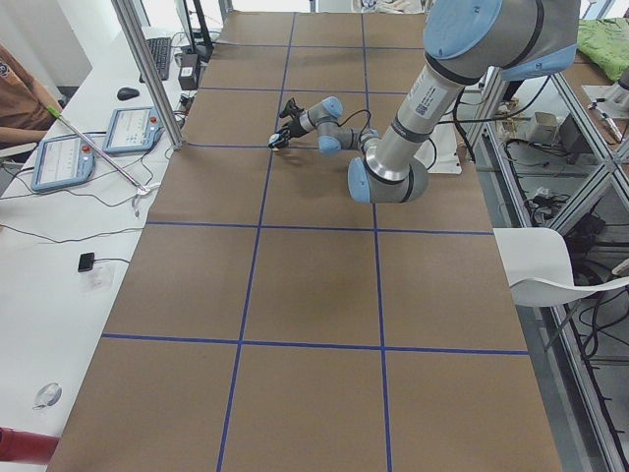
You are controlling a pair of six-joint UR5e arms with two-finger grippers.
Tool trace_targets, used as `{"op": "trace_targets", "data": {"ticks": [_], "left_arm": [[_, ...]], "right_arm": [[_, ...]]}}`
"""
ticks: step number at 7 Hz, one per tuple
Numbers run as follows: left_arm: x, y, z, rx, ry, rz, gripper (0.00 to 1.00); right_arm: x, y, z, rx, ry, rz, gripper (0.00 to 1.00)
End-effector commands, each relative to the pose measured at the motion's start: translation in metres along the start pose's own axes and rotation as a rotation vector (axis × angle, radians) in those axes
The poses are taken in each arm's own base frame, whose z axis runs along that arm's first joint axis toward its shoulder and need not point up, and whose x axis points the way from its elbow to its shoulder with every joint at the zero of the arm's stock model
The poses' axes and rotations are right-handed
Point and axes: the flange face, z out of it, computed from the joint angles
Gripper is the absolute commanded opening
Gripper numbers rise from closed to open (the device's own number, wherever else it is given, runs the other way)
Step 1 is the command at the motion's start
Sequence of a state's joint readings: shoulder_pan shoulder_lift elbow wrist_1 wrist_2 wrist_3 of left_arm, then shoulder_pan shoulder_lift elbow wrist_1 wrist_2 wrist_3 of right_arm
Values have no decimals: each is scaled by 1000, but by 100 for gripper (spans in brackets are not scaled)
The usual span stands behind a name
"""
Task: Place and press bell with both arms
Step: 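Lower the bell onto the grid crossing and open the left gripper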
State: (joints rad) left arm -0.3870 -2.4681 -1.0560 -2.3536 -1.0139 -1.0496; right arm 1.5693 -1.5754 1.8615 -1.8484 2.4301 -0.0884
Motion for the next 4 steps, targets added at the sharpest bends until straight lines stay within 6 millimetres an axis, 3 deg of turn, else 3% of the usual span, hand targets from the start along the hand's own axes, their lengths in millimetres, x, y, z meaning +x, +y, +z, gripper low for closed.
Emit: {"op": "trace_targets", "data": {"ticks": [1, 3, 4], "left_arm": [[2, 3, -2, -1, 4, -4, 100], [9, -17, -10, 9, 30, -16, 100], [8, -52, -19, 23, 55, 5, 100]], "right_arm": [[0, 0, 0, 1, -1, 0, 100], [-11, -11, -10, 21, 2, -25, 100], [-29, -23, -17, 36, 4, -65, 100]]}}
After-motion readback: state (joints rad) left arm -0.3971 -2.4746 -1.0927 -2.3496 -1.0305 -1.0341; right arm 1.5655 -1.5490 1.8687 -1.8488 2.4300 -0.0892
